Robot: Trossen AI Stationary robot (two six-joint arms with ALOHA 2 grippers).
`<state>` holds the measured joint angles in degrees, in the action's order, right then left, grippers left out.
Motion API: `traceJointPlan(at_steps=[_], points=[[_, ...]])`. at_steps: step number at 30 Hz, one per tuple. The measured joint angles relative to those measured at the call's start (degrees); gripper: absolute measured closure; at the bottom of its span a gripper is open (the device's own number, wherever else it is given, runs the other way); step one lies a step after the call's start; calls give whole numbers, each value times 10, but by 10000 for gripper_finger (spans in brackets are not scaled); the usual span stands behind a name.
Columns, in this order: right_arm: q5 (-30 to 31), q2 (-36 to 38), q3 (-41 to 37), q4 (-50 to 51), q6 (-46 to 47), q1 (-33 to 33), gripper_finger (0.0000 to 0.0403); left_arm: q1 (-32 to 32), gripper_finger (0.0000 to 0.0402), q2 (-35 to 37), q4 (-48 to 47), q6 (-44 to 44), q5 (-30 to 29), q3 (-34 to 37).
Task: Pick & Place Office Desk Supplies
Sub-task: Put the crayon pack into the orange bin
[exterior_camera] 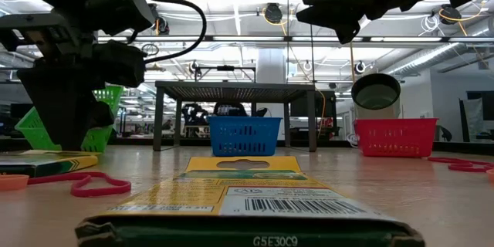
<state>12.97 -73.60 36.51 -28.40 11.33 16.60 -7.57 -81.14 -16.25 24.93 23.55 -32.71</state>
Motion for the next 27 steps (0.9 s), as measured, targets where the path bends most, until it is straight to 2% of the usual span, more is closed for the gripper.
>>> traceJointPlan(at_steps=[6, 18, 23, 27], points=[[0, 0, 0, 0, 0, 0, 248, -23, 271, 0, 0, 28, -7, 0], [0, 0, 0, 0, 0, 0, 248, -73, 271, 0, 0, 100, -108, 0], [0, 0, 0, 0, 0, 0, 248, -84, 272, 1, 0, 130, -122, 0], [0, 0, 0, 0, 0, 0, 248, -91, 307, 1, 0, 131, -122, 0]])
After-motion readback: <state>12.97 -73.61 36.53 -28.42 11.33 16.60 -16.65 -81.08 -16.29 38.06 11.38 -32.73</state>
